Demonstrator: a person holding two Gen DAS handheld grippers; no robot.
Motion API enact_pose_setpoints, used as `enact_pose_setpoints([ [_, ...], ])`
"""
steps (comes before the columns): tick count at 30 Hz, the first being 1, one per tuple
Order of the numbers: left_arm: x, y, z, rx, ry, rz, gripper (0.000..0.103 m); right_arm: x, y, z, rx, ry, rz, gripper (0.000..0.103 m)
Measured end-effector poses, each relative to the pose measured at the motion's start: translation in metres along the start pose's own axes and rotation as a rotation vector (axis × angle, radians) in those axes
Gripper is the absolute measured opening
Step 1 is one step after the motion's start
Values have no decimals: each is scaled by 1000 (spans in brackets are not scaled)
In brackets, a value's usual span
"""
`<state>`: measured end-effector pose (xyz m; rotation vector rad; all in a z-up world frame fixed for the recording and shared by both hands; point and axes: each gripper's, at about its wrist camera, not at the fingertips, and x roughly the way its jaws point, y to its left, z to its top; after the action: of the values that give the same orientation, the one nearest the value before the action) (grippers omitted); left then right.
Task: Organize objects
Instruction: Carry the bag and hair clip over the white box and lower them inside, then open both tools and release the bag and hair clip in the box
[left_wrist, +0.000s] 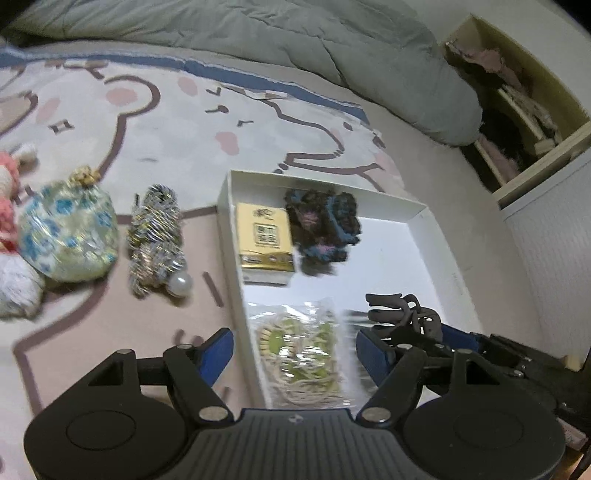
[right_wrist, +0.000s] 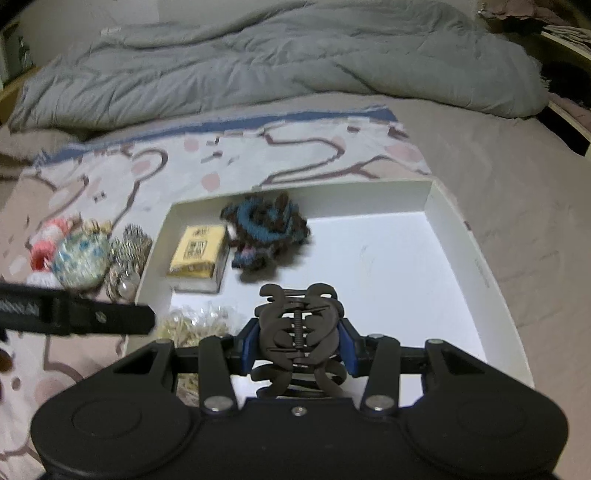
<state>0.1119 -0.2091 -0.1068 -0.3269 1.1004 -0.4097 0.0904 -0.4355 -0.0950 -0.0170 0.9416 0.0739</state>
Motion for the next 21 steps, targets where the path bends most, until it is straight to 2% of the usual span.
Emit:
enact_pose_setpoints([
  [9, -3, 9, 5, 19, 11, 37, 76, 11, 17, 1, -46, 28, 11, 45],
  [11, -4, 7, 6, 31, 9, 48, 85, 10, 16, 1, -35, 30, 13, 46],
  [12, -4, 6, 6, 39, 5, 55, 87, 9, 16, 1, -22, 32, 11, 49],
  [14, -6, 4, 6, 59, 2, 62, 87, 6, 14, 2, -9, 30, 0, 55],
  [21, -13, -3, 3, 90, 0, 64, 87, -10, 5, 2, 61, 11, -2, 55],
])
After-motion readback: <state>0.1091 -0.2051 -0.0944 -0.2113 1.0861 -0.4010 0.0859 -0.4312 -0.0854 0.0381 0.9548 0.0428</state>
